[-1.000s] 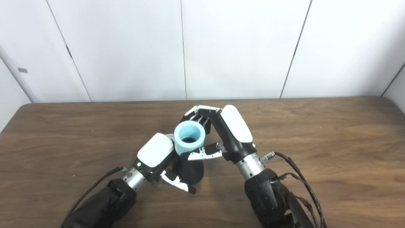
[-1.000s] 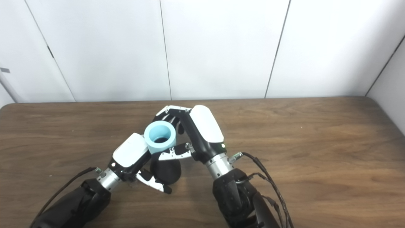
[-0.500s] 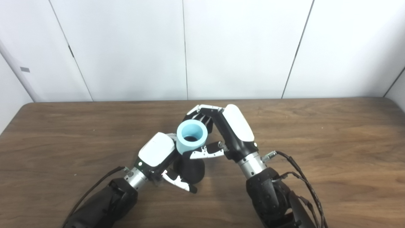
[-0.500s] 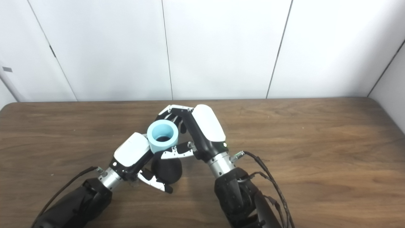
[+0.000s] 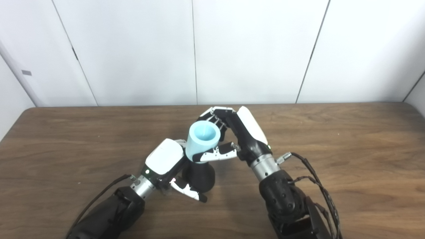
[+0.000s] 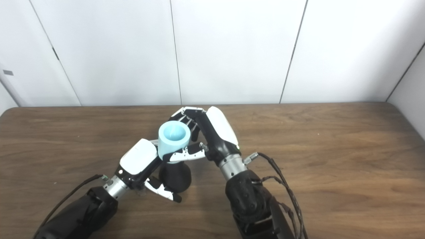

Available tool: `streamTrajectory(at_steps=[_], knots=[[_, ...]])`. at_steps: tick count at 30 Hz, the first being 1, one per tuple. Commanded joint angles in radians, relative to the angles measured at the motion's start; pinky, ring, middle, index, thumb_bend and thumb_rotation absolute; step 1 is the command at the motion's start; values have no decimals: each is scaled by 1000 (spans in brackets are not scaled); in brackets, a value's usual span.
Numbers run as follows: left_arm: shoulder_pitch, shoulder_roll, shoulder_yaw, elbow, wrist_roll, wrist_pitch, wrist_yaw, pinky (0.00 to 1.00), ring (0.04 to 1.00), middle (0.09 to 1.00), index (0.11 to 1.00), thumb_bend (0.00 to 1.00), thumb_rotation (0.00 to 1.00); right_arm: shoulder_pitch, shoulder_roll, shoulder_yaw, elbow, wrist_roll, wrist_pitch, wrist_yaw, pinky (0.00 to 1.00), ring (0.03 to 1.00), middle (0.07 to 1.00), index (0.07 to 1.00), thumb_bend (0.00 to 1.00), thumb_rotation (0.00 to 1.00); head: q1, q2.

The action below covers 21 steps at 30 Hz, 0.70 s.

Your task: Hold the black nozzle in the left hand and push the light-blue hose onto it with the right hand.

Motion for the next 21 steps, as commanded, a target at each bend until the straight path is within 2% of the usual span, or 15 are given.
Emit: streamTrajectory(at_steps=[1, 7, 15, 21], knots=[[216, -197, -115, 202, -9, -23, 5, 616, 467, 455, 509, 503, 0, -88, 2, 15, -105, -65, 38, 43, 245, 365, 462, 549, 509, 0, 0, 1], [217, -201, -113, 200, -9, -23, 2, 617, 466, 457, 507, 504, 0, -107, -20, 60, -144, -162, 61, 108, 241, 363, 465, 551, 509, 0, 0, 4], [214, -205, -110, 206, -4, -23, -2, 616, 466, 454, 510, 503, 0, -124, -53, 121, -159, -284, 29, 162, 222, 344, 457, 550, 506, 0, 0, 3], [219, -207, -100, 197, 7, -22, -9, 614, 471, 456, 505, 504, 0, -105, -58, 129, -127, -294, -10, 129, 219, 343, 457, 550, 506, 0, 1, 5]])
